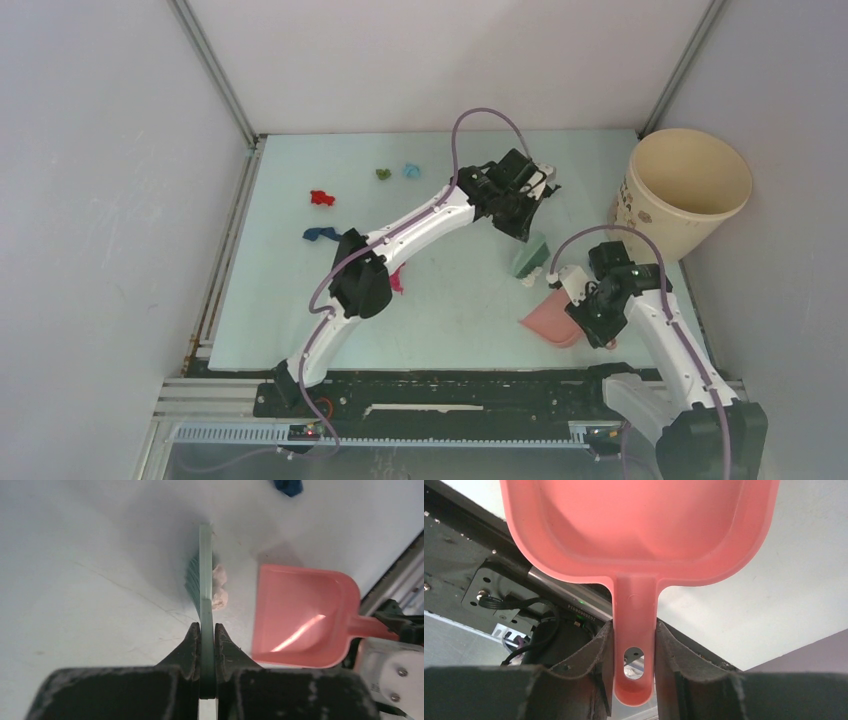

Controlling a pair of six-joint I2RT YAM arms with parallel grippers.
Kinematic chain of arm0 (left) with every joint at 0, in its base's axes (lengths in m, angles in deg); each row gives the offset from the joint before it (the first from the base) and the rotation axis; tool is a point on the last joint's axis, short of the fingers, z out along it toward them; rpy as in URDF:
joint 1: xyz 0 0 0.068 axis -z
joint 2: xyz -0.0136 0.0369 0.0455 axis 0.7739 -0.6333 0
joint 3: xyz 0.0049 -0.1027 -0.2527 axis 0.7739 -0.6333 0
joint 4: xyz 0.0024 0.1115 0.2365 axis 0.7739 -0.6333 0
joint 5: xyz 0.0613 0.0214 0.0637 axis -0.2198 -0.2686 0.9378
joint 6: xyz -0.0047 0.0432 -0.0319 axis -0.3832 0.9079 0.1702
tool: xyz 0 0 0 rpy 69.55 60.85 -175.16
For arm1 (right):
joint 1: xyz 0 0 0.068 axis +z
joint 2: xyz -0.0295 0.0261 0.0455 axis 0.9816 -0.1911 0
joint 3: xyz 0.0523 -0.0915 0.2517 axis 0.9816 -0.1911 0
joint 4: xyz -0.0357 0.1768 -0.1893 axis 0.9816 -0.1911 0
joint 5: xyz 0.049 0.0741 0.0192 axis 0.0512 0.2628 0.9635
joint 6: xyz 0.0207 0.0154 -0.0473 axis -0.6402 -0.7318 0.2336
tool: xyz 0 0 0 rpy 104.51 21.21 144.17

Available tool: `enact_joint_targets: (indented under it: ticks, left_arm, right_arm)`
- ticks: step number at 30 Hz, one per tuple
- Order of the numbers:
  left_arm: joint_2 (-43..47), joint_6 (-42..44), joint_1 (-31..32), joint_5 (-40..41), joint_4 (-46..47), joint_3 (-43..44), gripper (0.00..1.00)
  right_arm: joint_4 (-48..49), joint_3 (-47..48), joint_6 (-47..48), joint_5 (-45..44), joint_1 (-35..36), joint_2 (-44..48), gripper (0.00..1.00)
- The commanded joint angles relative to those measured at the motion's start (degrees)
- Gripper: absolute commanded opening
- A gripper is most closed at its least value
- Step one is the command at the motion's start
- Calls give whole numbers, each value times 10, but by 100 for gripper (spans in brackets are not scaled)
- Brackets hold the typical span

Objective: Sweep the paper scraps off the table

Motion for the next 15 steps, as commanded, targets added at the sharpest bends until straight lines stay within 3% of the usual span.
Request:
enact_joint_targets:
  ticks: [1,9,15]
  left_arm:
    - [16,-55,11,-90,28,-45,0]
    - [91,-148,9,-146,122,-121,0]
    - [122,-188,0,-98,214,-139,0]
  right_arm:
    - [49,-12,-9,-3,-10,-21,0]
    - [67,-12,-4,-2,-27,-24,0]
    - [32,-12,7,-20,-30,35,0]
